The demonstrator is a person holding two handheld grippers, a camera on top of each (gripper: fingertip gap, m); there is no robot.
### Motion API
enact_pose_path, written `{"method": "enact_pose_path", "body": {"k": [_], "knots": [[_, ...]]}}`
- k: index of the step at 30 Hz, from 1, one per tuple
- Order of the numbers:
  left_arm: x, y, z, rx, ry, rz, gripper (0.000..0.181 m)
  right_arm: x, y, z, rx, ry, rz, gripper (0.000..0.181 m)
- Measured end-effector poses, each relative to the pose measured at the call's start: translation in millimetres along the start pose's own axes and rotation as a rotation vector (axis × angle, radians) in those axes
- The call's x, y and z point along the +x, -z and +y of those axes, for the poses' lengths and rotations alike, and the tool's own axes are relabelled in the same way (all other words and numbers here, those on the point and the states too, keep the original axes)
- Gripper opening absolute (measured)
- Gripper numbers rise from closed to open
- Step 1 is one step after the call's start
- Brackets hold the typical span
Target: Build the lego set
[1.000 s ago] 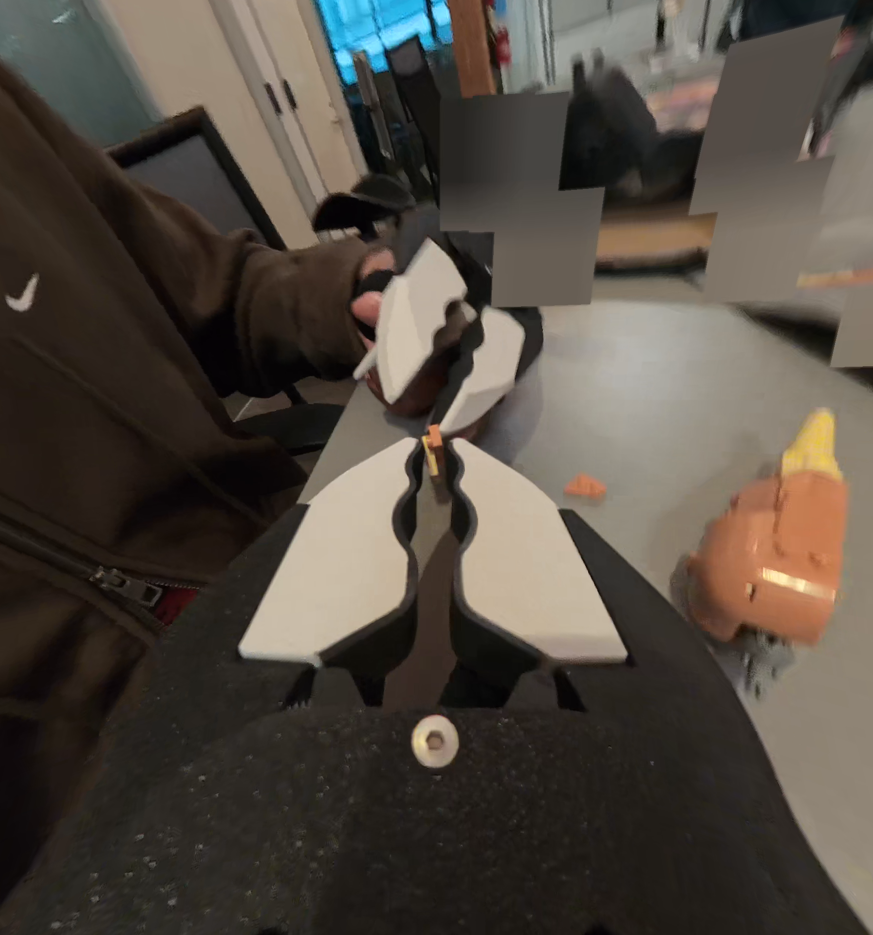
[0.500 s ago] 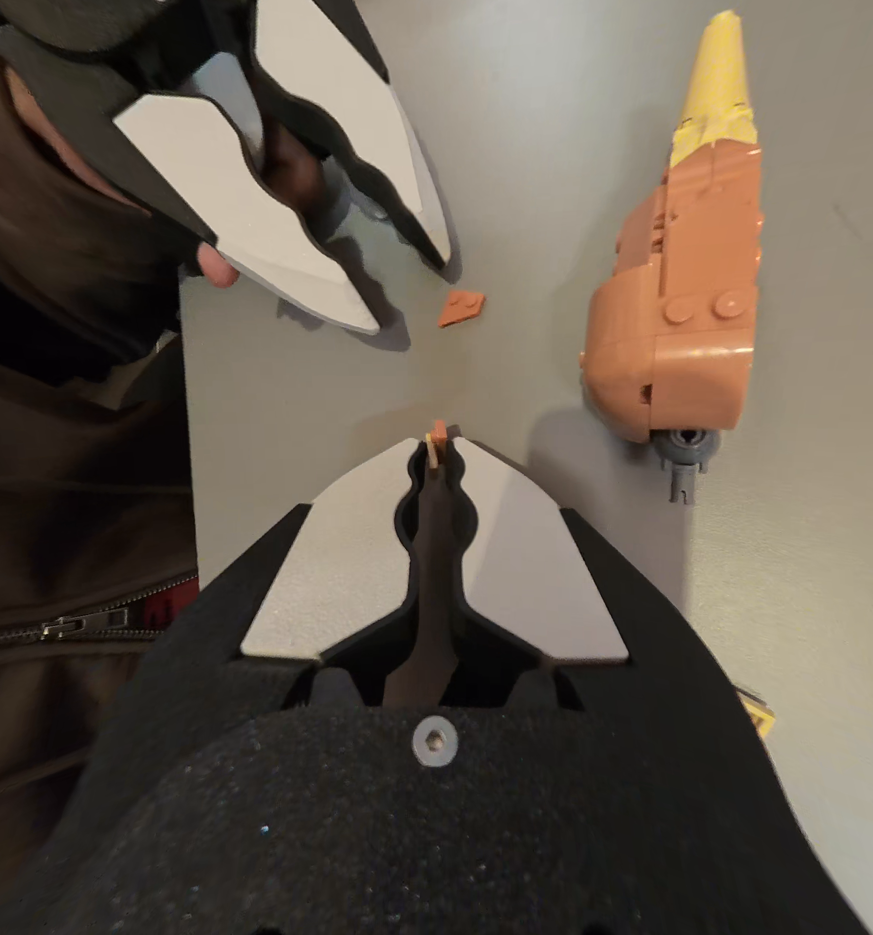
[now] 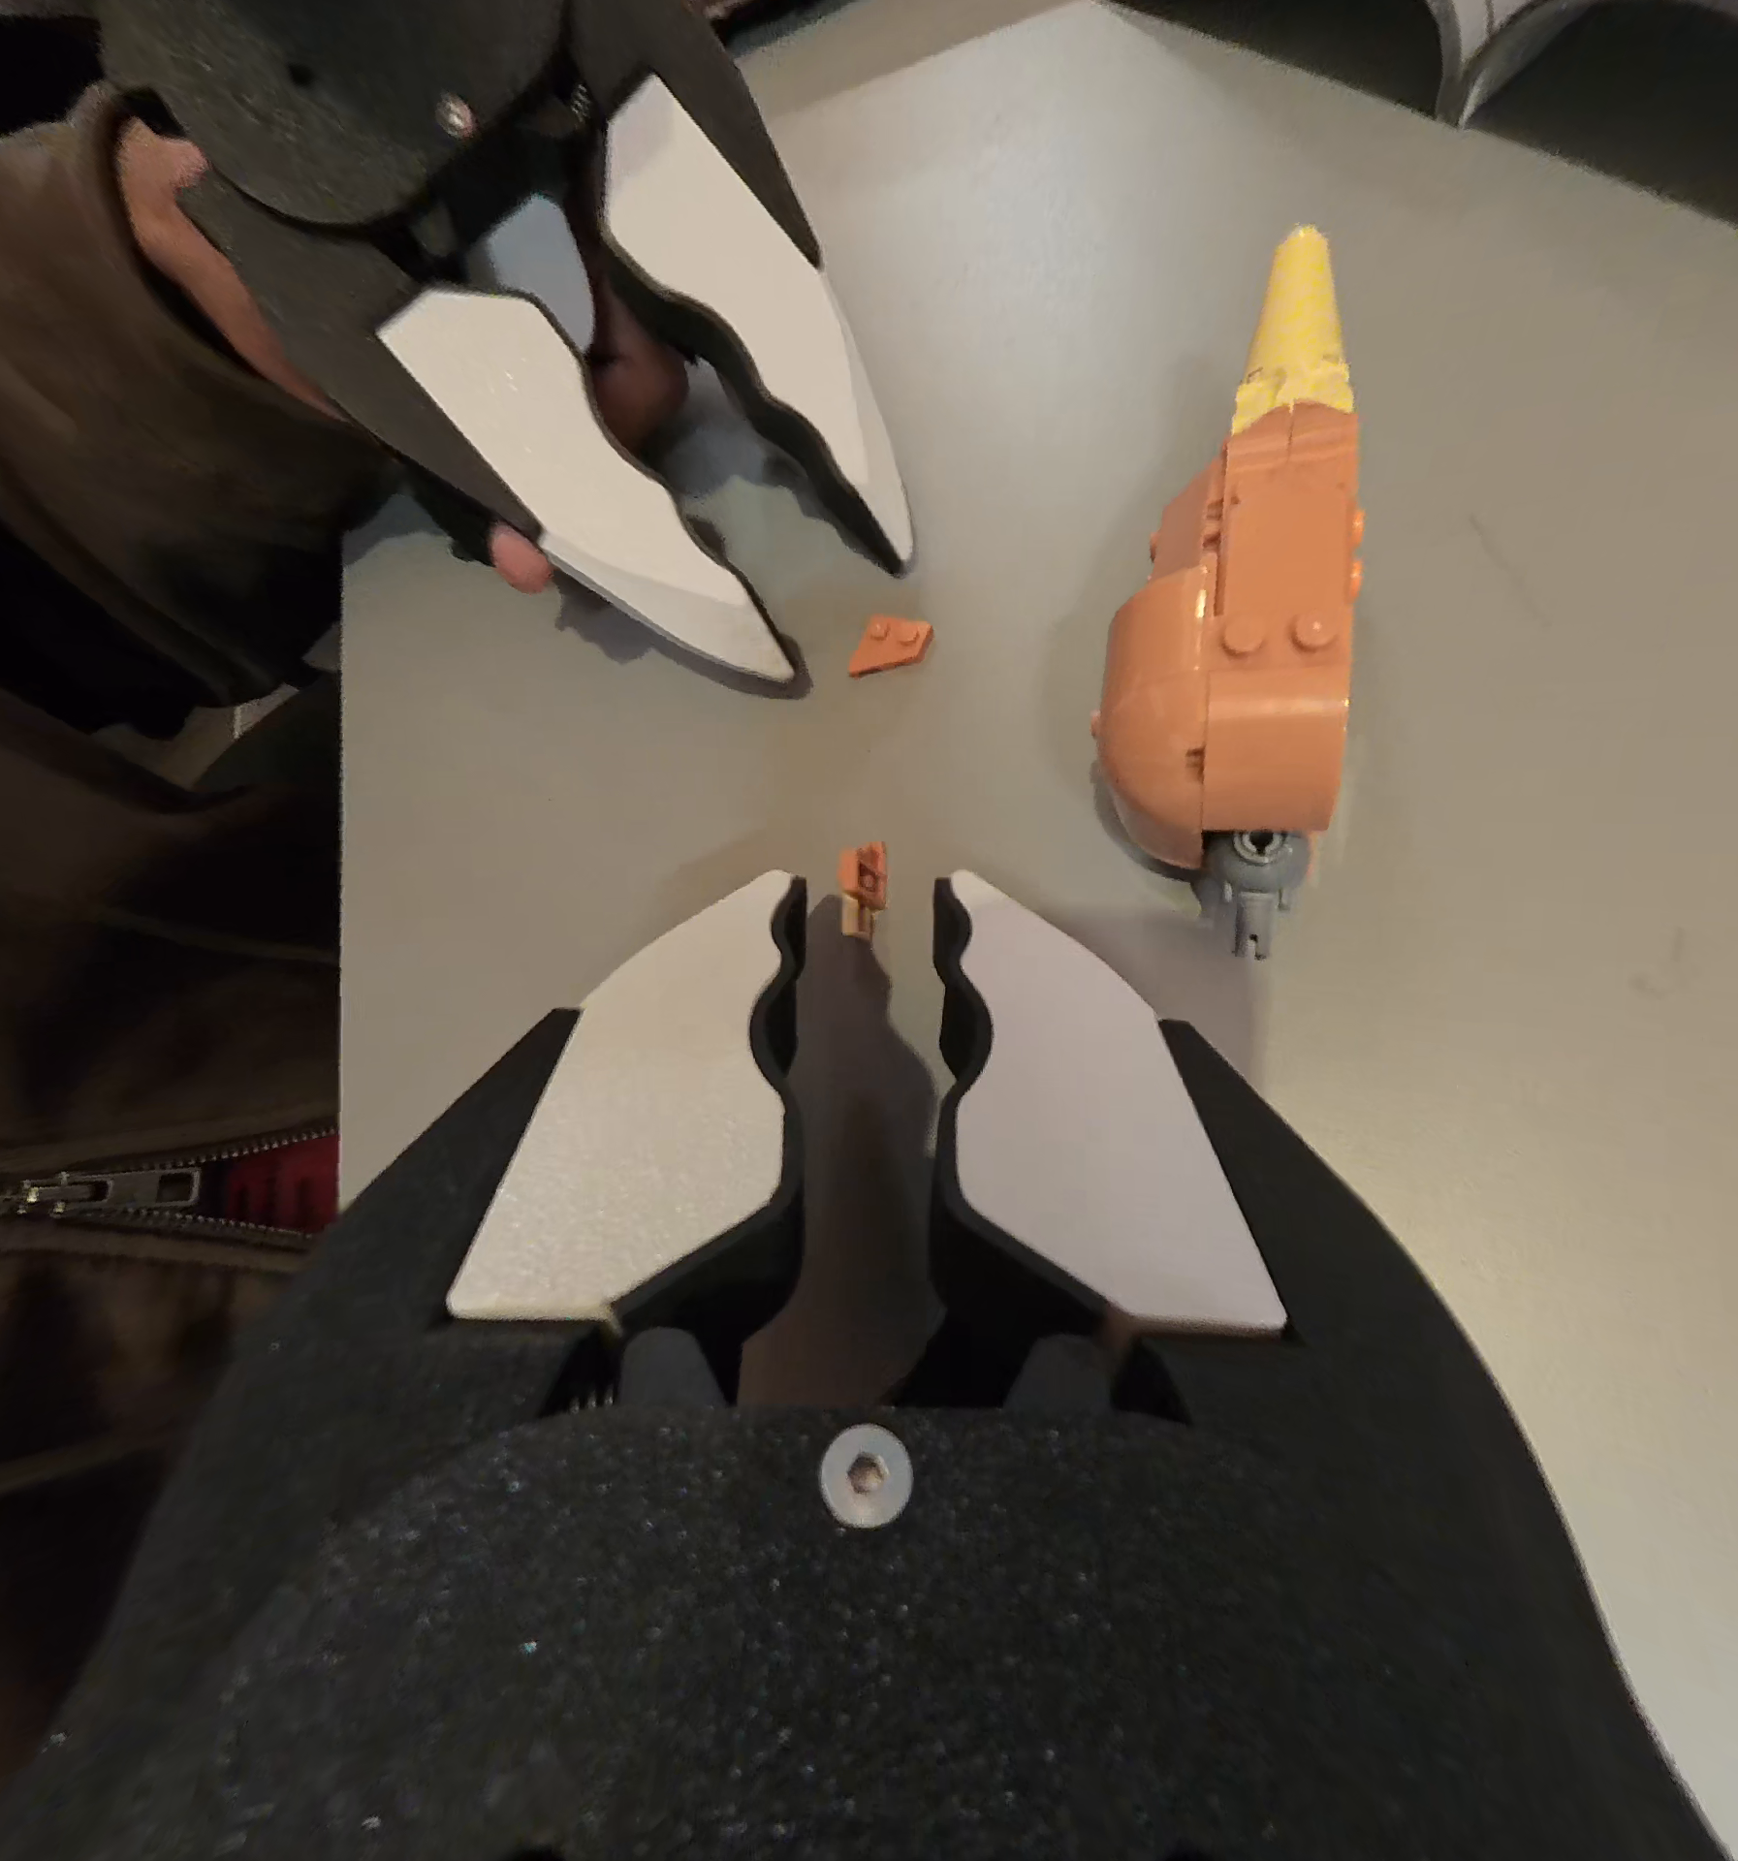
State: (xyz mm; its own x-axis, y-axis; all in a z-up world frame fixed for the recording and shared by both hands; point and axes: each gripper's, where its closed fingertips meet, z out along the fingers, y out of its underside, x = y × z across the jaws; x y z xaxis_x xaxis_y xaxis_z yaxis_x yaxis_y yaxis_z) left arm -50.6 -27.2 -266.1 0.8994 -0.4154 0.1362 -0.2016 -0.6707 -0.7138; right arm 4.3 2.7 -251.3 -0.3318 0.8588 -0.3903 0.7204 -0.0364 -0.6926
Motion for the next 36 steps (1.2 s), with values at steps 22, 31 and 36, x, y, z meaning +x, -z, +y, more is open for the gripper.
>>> {"method": "enact_pose_path", "body": {"k": [22, 31, 36], "knots": [[2, -10, -7, -0.002, -0.128, -0.104, 0.012, -8, 4, -13, 0.062, 0.002, -0.036, 0.024], [30, 9, -55, 0.307, -0.299, -0.124, 0.012, -21, 13, -28, 0.162, -0.126, -0.151, 0.023], [45, 7, -65, 0.367, -0.459, -0.204, 0.012, -32, 25, -35, 0.231, -0.208, -0.266, 0.020]]}}
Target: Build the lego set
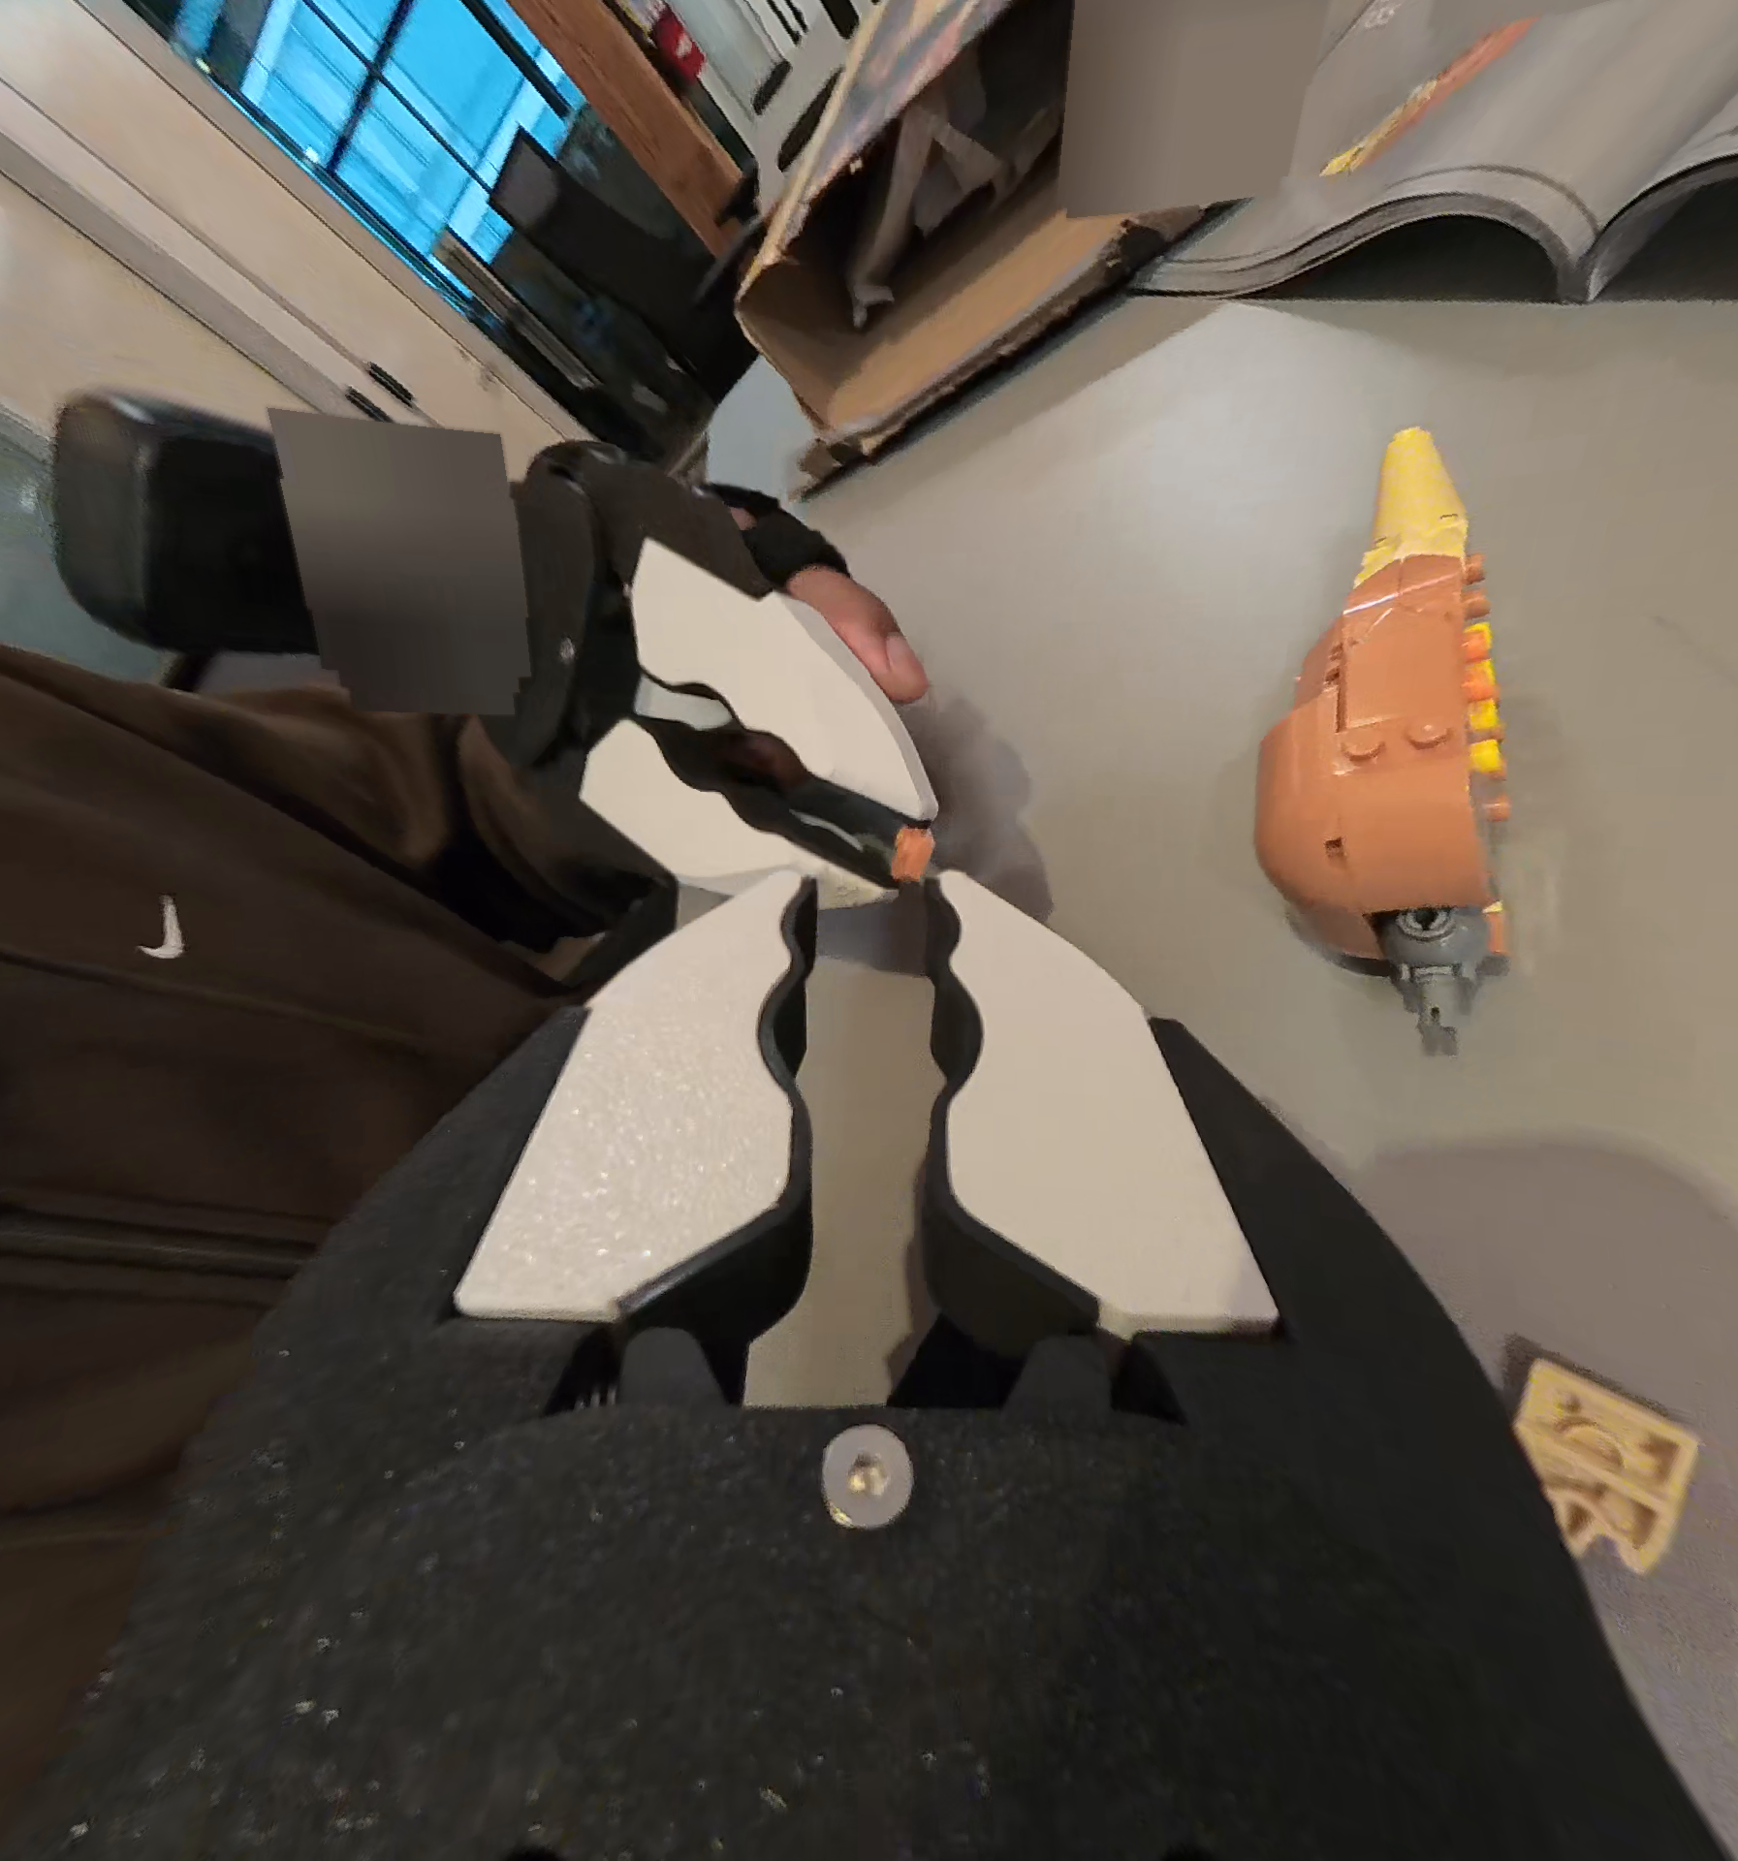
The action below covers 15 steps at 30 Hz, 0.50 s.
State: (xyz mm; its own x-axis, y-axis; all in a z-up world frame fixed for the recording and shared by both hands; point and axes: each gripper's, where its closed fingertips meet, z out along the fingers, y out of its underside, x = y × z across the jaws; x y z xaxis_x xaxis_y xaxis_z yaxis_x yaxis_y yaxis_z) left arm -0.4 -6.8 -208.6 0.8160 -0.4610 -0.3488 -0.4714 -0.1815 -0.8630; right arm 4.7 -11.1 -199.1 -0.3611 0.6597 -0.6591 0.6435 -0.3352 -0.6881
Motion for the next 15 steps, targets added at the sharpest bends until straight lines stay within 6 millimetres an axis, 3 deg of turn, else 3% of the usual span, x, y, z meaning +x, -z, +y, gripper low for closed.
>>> {"method": "enact_pose_path", "body": {"k": [8, 15], "knots": [[9, -1, -14, 0.075, -0.091, -0.003, 0.012, -6, 1, 2, 0.001, -0.034, -0.046, 0.019], [12, -2, -15, 0.089, -0.126, -0.001, 0.010, -3, 1, 6, -0.022, -0.022, -0.038, 0.005]]}}
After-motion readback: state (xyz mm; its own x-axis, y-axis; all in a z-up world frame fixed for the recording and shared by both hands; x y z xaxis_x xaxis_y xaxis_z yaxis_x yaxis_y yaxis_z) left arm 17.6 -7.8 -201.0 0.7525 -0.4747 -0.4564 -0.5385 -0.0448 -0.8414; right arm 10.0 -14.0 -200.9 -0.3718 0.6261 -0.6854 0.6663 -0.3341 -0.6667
